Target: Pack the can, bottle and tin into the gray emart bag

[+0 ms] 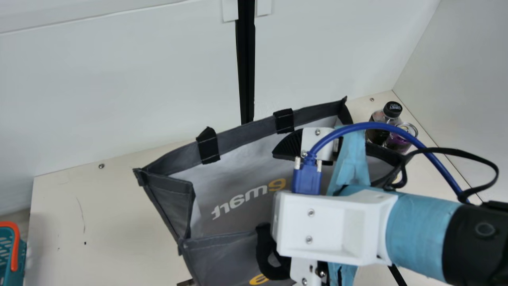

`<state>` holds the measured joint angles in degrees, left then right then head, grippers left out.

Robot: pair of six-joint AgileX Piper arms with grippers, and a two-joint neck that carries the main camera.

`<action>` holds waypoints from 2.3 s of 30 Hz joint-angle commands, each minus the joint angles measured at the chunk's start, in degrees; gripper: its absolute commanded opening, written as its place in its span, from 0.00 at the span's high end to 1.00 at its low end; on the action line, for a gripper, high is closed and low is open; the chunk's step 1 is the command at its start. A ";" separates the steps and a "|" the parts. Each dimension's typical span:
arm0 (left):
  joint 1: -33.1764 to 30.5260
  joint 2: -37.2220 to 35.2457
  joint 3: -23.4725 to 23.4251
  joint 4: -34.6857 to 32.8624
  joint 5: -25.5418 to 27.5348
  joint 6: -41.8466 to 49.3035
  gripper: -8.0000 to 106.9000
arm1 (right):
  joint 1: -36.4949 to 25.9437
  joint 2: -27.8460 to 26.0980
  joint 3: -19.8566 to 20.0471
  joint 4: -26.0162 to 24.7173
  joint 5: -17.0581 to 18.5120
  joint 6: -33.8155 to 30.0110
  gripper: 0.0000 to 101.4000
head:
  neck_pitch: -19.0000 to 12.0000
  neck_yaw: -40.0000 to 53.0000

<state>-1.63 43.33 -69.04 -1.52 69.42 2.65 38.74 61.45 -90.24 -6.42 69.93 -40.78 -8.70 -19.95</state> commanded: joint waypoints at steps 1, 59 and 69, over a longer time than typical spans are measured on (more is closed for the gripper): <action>0.00 0.00 0.00 0.00 0.00 0.00 0.15 | -0.20 -0.27 -0.01 0.07 -0.03 0.01 0.10 | -1.30 -0.05; 0.00 0.00 0.00 0.00 0.00 0.00 0.15 | -24.22 -0.70 -17.82 5.39 -0.03 6.57 0.10 | -1.30 -0.05; 0.00 0.00 0.00 0.00 0.00 0.00 0.15 | -32.83 0.49 -18.21 5.91 -0.03 10.44 0.10 | -1.30 -0.05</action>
<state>-1.63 43.33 -69.04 -1.52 69.42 2.65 7.07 61.93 -108.52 -0.85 69.90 -30.56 -8.70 -19.95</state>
